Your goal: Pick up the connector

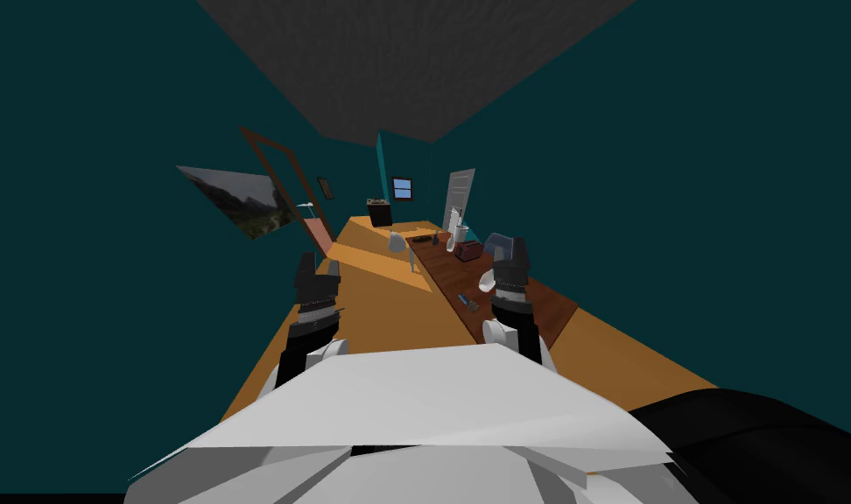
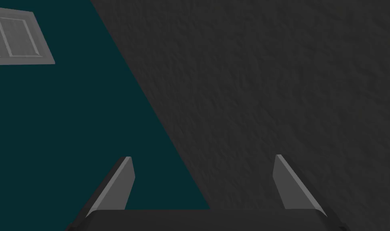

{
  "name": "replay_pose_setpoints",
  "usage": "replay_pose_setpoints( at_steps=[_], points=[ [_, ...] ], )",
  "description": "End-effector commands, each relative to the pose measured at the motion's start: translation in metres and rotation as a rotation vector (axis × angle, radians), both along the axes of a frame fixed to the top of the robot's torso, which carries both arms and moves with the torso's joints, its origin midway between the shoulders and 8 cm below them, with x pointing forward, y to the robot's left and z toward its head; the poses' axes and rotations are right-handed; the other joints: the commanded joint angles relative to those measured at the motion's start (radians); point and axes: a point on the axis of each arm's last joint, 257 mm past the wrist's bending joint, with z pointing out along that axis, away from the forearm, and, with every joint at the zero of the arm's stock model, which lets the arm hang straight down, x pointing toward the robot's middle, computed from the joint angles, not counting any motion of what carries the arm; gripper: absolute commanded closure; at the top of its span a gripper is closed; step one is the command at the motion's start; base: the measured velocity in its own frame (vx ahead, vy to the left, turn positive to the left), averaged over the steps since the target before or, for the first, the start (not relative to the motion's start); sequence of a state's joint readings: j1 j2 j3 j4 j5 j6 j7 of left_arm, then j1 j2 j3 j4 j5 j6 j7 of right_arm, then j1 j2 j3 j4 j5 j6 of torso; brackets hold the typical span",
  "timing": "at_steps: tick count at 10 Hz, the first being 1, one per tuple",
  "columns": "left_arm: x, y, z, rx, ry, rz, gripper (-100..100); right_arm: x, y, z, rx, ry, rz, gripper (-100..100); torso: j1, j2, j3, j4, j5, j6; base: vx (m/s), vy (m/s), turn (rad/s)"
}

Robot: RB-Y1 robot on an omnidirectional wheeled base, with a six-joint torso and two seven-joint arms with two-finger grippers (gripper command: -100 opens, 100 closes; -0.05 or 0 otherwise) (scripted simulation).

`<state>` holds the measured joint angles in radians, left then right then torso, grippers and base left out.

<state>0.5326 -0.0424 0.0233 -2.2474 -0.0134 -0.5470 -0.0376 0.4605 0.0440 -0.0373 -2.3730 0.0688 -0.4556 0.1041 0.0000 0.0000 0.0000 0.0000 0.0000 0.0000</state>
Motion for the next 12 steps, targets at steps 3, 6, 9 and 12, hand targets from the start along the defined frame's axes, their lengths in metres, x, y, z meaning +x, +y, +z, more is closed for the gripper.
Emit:
replay_pose_setpoints(
  at_steps=[3,6,9,12],
  points=[
    [0.0,0.0,0.0,0.0,0.0,0.0,0,0.028,-0.01,-0.035,0.023,0.131,0.053,-100,0.001,-0.004,-0.002,-0.001,0.0,0.0,0.058,0.016,0.067],
    [0.0,0.0,0.0,0.0,0.0,0.0,0,0.048,-0.022,-0.064,0.055,0.236,0.08,-100,0.002,-0.005,-0.003,-0.001,0.0,0.0,0.068,0.029,0.056],
    [0.0,0.0,0.0,0.0,0.0,0.0,0,0.07,-0.041,-0.101,0.101,0.361,0.1,-100,0.001,-0.005,-0.003,-0.001,0.0,0.0,0.06,0.021,0.055],
    [0.0,0.0,0.0,0.0,0.0,0.0,0,0.08,-0.052,-0.121,0.131,0.429,0.105,-100,0.001,-0.003,-0.002,-0.001,0.0,0.0,0.036,0.012,0.029]
  ],
)
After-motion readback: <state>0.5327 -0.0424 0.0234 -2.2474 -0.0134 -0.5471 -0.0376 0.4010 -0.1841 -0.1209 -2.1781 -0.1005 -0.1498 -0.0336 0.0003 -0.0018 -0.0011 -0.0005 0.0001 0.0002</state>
